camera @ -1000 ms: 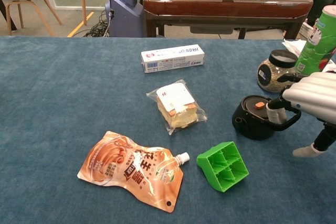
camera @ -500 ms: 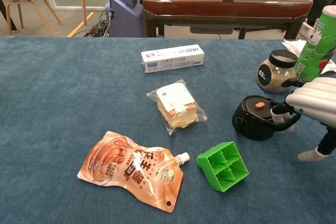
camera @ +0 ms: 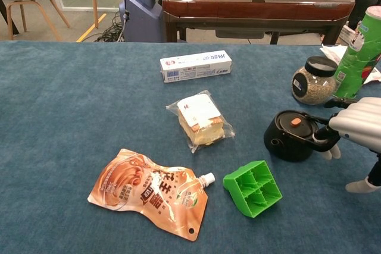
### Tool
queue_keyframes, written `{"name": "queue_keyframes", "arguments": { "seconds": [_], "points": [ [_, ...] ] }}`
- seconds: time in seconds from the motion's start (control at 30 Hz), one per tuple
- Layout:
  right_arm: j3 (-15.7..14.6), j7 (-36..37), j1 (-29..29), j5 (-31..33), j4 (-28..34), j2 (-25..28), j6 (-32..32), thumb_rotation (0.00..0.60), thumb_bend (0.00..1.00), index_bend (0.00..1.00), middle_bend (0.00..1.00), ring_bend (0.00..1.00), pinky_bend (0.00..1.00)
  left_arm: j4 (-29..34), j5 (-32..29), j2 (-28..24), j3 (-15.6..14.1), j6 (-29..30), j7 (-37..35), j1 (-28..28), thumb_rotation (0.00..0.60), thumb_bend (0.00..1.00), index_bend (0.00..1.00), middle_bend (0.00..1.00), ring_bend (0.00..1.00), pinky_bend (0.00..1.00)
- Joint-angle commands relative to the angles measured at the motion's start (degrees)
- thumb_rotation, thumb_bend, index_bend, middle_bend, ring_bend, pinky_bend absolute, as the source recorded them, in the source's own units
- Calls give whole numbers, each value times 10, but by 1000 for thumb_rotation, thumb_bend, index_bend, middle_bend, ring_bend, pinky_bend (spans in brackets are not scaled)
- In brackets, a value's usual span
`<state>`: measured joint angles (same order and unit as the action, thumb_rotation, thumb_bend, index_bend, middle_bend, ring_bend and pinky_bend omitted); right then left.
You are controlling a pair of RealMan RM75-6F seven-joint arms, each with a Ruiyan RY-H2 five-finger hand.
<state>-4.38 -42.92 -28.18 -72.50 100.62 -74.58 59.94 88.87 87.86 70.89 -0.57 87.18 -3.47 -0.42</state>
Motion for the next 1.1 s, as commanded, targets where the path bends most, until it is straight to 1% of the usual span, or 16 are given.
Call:
{"name": "queue_keyframes", "arguments": {
  "seconds": [0.03,0.47,0.7,0.83,0.97,1.1],
  "points": [
    [1,1,1,0,-1,0,1,600,115,477,475,341,10,0,0,0,0,0,0,0,600,247,92,86,124,0],
    [-2,-2,1,5,-7,0,-3,600,115,502,492,357,10,3,0,-1,0,1,1,0,600,247,92,86,124,0],
    [-2,-6,0,11,-11,-3,-5,600,115,548,528,395,10,0,-2,0,0,-2,0,0,600,247,92,86,124,0],
    [5,-4,-2,12,-14,-8,-3,600,115,614,586,456,10,0,-3,0,0,-2,0,0,600,247,92,86,124,0],
    [15,3,-8,13,-17,-14,-5,600,115,718,682,566,10,-1,-5,0,1,-3,-1,0,600,247,92,86,124,0],
    [24,11,-16,20,-16,-14,-12,600,114,794,745,635,10,0,-6,-1,1,-3,-2,0,600,247,92,86,124,0]
  ]
}}
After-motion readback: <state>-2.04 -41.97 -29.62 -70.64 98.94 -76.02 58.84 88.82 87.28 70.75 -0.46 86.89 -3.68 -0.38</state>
